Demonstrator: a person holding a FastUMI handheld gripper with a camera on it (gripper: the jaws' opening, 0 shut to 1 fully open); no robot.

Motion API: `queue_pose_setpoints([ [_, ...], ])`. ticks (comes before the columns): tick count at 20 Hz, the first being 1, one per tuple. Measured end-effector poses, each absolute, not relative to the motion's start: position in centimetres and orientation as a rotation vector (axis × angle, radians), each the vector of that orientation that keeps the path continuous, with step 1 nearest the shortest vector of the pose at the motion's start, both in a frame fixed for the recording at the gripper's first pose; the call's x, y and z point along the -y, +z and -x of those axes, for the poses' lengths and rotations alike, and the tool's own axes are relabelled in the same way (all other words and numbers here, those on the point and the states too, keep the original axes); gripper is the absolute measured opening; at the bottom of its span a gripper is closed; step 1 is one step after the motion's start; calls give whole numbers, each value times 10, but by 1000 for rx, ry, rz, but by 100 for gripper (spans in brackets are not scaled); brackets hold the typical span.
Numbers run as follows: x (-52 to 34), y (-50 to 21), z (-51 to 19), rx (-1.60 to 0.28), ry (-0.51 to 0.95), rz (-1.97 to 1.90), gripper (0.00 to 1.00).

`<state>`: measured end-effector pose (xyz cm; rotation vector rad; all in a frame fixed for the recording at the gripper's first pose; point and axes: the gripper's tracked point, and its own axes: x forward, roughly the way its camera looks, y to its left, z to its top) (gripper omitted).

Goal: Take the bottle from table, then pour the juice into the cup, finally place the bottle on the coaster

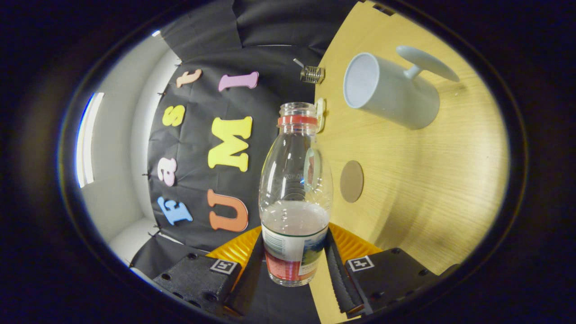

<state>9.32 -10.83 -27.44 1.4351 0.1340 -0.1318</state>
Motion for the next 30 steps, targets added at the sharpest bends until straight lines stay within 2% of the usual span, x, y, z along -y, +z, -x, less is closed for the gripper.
queue_pose_setpoints([
  [30,127,-227,-104,-1,-96,-1717,74],
])
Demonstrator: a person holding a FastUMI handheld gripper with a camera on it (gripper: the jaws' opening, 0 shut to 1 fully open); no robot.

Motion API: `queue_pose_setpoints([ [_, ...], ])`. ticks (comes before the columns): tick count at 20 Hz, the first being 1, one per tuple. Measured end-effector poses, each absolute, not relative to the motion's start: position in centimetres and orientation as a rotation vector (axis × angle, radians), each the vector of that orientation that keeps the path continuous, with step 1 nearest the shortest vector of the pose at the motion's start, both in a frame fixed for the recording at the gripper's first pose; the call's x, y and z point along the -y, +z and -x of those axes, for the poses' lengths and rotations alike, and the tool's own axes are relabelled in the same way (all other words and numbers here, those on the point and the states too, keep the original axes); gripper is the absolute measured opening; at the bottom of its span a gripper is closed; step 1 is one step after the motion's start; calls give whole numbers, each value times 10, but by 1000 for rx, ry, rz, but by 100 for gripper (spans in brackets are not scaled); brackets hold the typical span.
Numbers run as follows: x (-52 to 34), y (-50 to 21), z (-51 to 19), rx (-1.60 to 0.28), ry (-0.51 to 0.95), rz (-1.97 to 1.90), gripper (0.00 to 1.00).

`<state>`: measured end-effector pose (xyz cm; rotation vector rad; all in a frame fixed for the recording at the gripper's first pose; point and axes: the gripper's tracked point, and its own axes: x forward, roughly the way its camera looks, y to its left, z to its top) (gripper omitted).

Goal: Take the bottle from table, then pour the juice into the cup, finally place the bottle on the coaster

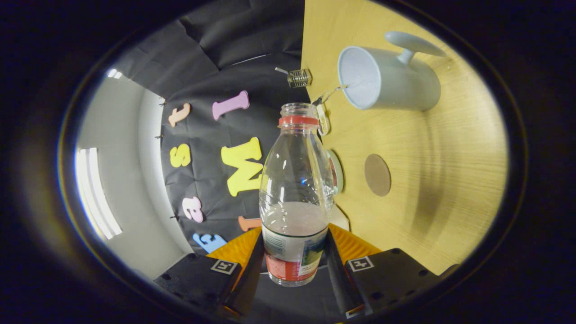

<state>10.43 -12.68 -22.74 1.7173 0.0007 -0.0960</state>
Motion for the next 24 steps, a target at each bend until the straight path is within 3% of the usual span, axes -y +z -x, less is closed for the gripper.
queue_pose_setpoints([
  [24,144,-189,-103,70,-83,-1931,74],
])
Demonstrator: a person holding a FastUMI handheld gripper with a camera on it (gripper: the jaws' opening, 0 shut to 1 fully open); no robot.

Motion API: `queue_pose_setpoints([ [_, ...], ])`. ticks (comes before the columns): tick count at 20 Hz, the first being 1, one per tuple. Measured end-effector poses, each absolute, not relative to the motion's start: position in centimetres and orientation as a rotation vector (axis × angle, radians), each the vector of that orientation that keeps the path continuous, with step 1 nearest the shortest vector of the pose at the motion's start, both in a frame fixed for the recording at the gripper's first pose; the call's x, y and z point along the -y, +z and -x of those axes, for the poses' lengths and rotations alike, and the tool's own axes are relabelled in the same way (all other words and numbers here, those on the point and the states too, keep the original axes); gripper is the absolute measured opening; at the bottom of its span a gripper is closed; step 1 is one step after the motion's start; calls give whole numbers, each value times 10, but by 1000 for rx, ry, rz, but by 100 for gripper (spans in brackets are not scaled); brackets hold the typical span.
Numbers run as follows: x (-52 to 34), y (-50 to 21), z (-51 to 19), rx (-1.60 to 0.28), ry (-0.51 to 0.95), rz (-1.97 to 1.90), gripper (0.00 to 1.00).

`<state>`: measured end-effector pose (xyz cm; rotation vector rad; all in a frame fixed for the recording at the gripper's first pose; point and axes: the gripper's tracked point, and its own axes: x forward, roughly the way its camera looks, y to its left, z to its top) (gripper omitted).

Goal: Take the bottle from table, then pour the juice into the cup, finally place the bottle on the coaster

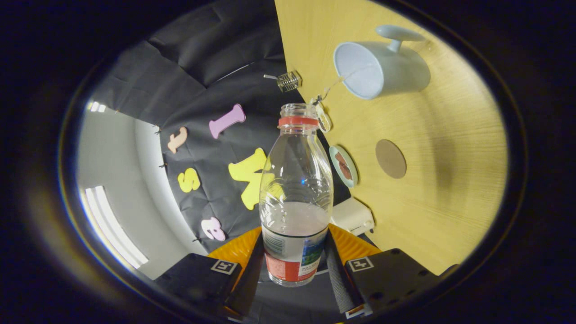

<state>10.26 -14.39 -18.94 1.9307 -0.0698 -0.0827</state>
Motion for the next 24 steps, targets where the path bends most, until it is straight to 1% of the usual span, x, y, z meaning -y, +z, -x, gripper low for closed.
queue_pose_setpoints([
  [8,153,-174,-109,117,-78,-2020,74],
  [13,165,-174,-106,147,-109,-2094,74],
  [19,174,-173,-107,176,-117,-2088,74],
  [24,169,-173,-108,163,-114,-2068,74],
])
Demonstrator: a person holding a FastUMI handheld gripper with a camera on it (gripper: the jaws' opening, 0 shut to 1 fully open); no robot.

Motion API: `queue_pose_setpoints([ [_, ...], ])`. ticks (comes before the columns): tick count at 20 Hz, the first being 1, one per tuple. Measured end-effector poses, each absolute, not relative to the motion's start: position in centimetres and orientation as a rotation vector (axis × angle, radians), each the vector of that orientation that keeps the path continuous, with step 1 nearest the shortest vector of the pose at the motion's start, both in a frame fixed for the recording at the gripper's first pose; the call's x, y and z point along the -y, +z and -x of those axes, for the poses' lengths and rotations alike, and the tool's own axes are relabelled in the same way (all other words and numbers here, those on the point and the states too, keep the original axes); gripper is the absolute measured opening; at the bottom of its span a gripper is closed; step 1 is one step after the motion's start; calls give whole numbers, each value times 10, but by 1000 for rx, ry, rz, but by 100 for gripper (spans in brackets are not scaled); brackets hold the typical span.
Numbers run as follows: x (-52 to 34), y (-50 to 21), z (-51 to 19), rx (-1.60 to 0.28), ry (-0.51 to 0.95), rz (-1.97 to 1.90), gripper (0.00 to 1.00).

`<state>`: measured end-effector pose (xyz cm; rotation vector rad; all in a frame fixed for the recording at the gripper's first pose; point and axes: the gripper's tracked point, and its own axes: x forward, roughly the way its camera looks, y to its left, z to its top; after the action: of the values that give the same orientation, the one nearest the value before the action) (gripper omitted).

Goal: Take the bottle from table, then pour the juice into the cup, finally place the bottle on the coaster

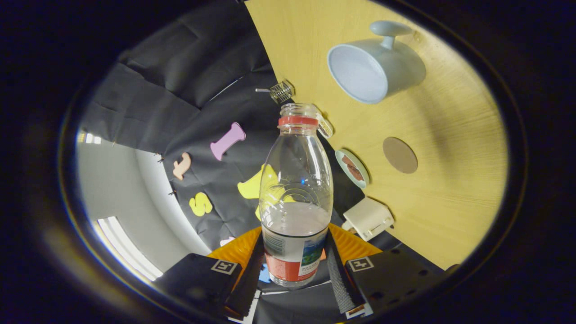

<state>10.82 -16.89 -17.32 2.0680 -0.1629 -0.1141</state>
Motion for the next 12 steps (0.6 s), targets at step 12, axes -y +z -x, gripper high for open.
queue_pose_setpoints([
  [12,135,-201,-101,-34,-145,-1577,74],
])
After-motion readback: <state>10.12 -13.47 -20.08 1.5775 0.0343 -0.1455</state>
